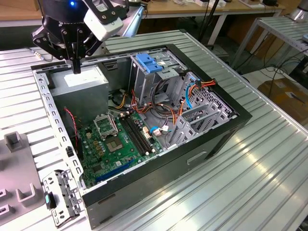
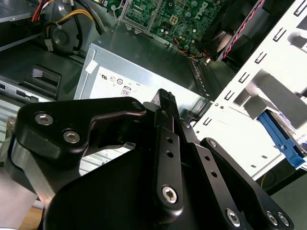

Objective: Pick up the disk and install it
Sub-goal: 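Reach for the disk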

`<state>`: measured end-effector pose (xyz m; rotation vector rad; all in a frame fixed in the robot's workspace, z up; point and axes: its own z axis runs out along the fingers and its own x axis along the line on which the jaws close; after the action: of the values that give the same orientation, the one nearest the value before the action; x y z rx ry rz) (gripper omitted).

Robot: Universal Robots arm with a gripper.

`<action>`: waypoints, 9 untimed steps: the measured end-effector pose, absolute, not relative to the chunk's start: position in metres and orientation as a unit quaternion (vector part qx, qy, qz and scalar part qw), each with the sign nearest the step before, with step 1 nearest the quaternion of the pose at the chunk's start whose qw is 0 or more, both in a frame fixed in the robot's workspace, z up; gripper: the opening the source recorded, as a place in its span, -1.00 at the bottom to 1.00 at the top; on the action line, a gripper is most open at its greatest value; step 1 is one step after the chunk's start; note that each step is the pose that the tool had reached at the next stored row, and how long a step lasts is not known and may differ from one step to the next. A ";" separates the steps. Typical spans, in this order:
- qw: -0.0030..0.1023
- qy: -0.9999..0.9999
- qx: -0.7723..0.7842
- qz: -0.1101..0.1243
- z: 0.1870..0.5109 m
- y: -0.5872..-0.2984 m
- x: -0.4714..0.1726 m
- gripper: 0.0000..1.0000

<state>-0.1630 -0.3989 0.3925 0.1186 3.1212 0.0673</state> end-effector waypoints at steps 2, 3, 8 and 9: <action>0.009 0.999 0.038 0.022 0.392 -0.399 -0.164 -0.79; 0.009 0.999 0.038 0.022 0.392 -0.399 -0.164 -0.79; 0.008 0.999 0.038 0.022 0.392 -0.399 -0.166 -0.79; 0.008 0.999 0.038 0.022 0.392 -0.399 -0.166 -0.79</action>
<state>-0.1664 -0.3989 0.3924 0.1187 3.1217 0.0673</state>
